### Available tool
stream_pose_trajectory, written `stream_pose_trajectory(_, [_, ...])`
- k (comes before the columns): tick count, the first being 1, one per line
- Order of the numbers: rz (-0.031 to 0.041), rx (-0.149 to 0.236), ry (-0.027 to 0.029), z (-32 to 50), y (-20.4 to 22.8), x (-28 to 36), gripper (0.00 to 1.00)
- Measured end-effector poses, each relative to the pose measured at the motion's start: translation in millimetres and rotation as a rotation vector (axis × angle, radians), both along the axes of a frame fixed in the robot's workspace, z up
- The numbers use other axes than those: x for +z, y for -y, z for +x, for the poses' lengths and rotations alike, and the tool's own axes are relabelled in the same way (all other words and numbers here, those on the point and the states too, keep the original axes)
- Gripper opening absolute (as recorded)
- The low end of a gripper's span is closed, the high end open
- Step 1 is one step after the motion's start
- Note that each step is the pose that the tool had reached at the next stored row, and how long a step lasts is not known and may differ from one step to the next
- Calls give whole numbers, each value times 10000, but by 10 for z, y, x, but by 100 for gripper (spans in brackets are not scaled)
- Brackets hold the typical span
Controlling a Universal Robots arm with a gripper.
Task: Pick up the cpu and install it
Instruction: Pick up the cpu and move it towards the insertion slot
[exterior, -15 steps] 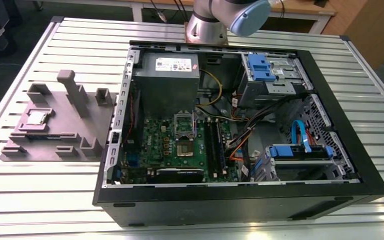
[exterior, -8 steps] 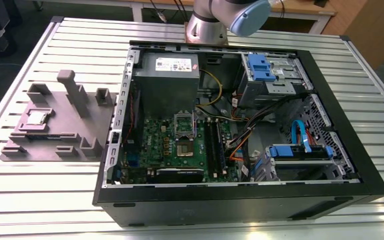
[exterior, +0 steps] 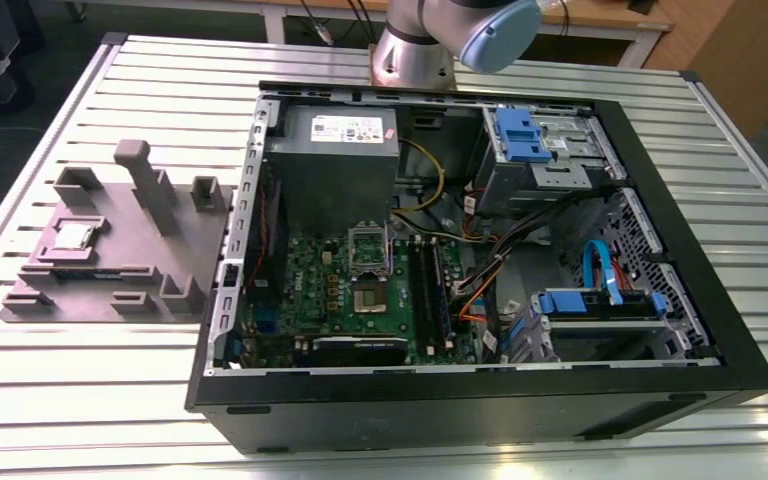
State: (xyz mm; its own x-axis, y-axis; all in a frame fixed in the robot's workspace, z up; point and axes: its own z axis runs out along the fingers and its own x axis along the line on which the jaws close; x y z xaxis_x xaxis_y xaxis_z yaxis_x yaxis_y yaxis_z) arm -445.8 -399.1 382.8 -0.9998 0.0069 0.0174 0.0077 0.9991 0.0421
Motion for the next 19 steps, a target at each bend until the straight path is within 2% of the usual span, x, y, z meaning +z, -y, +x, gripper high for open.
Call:
stream_pose_trajectory(12, [-28, 55, -1, 0, 0, -132, 65])
stream_pose_trajectory(19, [-29, 55, 0, 0, 0, -143, 65])
